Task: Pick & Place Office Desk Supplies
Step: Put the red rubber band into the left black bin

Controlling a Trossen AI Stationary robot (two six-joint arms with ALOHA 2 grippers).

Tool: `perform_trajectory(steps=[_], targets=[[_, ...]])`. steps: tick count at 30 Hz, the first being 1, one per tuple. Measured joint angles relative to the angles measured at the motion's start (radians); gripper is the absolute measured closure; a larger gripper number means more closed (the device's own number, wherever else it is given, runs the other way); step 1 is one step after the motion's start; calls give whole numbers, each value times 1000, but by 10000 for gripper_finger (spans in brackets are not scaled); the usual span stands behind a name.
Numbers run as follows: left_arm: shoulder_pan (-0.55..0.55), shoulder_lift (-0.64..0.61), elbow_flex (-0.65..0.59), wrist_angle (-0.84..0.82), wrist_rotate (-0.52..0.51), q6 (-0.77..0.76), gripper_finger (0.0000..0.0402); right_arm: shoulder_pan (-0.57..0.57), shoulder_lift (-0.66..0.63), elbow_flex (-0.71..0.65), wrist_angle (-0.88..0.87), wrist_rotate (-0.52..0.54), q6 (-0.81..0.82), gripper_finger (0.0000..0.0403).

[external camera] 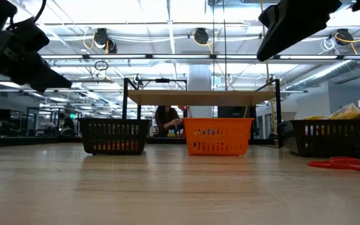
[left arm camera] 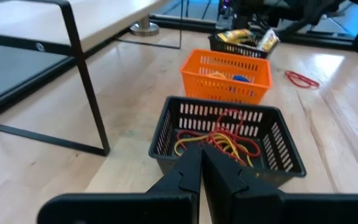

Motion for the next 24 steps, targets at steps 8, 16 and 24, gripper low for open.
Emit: perform_trajectory(steps=[8,16,24], targets=[[0,0,0,9,-35,0,385,2,0,0,-33,-5,4,403],[0,0,0,8,-35,-16,385,8,0,0,-39,-4,-35,403],[0,0,0,8,-35,-17,385,22,0,0,-34,-4,-47,403]])
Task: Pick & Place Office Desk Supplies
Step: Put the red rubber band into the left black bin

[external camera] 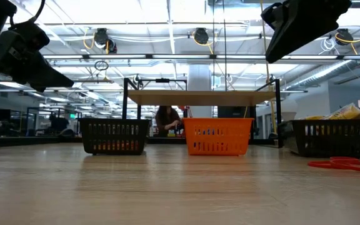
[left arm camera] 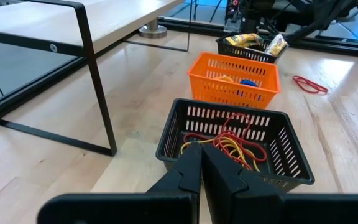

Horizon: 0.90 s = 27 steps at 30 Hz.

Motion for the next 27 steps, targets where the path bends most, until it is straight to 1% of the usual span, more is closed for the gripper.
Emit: perform_trajectory(steps=[5,9,15,24,27], targets=[[0,0,0,-1,0,0,385,-1,0,8,-15,1,11,402],[0,0,0,-1,0,0,385,-1,0,58,-70,3,64,399],[0,0,0,-2,1,-1,385,-1,-1,115,-147,1,51,399],[0,0,0,-6,1,0,385,-1,-1,122,-170,-23,89,399],[0,0,0,-6,2,-35,385,-2,0,122,-175,-27,99,399]])
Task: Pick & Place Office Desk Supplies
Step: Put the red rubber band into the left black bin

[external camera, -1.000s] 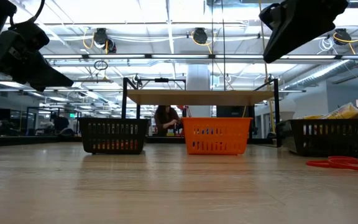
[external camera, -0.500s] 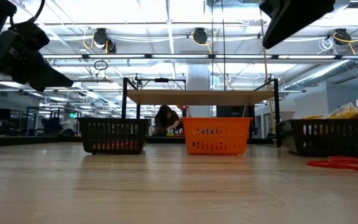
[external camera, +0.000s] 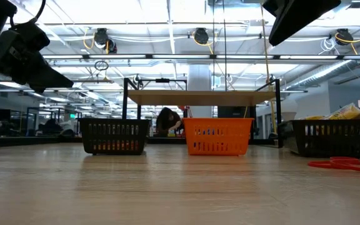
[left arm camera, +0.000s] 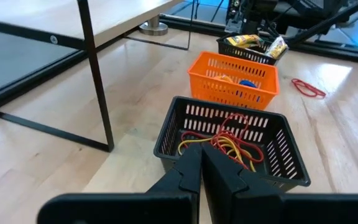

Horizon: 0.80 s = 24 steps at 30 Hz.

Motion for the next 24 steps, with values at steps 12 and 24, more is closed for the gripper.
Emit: perform_trajectory(steps=[12,24], targets=[[0,0,0,9,1,-70,385,-73,0,1,4,-34,-41,377],[0,0,0,-8,-2,-61,385,-54,0,1,47,-53,-86,247]])
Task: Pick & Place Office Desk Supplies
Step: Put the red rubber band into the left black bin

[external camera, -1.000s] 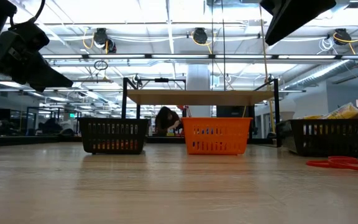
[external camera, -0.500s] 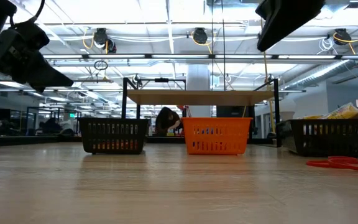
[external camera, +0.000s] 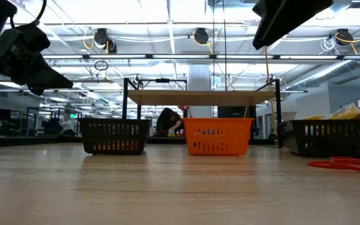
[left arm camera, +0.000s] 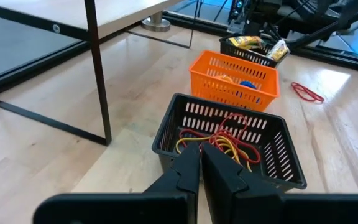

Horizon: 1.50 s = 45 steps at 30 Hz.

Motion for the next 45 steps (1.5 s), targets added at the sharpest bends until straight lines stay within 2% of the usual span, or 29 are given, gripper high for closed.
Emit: perform_trajectory(steps=[4,9,14,20,29,45], targets=[[0,0,0,-20,0,-12,385,36,0,-16,4,-2,-11,229],[0,0,0,-30,0,-12,385,98,2,-49,32,-8,8,231],[0,0,0,-30,0,-14,385,112,36,-78,57,-63,118,237],[0,0,0,-31,0,-14,385,112,142,-97,107,-178,134,235],[0,0,0,-31,0,-13,385,123,232,-96,78,-262,157,234],[0,0,0,-33,1,-11,385,81,356,-93,63,-261,117,234]])
